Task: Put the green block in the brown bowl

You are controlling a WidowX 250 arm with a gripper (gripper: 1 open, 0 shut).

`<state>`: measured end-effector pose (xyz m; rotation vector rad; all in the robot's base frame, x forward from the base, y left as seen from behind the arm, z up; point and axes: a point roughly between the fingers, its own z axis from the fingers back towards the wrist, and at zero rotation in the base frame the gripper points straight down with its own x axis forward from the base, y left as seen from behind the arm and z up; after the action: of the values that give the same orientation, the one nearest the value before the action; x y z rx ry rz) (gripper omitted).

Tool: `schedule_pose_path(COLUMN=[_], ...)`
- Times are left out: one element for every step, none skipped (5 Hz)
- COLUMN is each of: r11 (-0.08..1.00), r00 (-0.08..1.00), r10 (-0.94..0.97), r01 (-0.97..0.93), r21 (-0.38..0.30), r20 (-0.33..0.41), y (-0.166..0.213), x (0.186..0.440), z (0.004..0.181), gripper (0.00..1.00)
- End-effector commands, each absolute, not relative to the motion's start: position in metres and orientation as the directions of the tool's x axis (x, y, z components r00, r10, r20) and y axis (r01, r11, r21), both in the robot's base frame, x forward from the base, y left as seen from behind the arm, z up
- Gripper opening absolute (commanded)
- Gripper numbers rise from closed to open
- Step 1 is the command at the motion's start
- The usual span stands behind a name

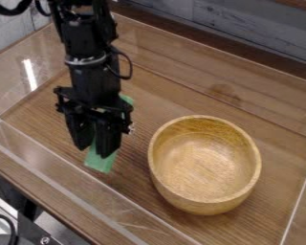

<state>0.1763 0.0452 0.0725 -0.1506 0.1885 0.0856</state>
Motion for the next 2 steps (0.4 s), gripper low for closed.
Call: schedule_pose_path(r11=[0.986,0.985], r00=[0.989,0.987], r10=[0.077,0.087], r01=[-0.095,-0.106], r21=[-0.134,-0.137], r20=[-0.13,-0.138], y=[0.0514,0.047], x=[0.1859,0.1848], z=[0.0896,0.0972], gripper=[0.0,0.0])
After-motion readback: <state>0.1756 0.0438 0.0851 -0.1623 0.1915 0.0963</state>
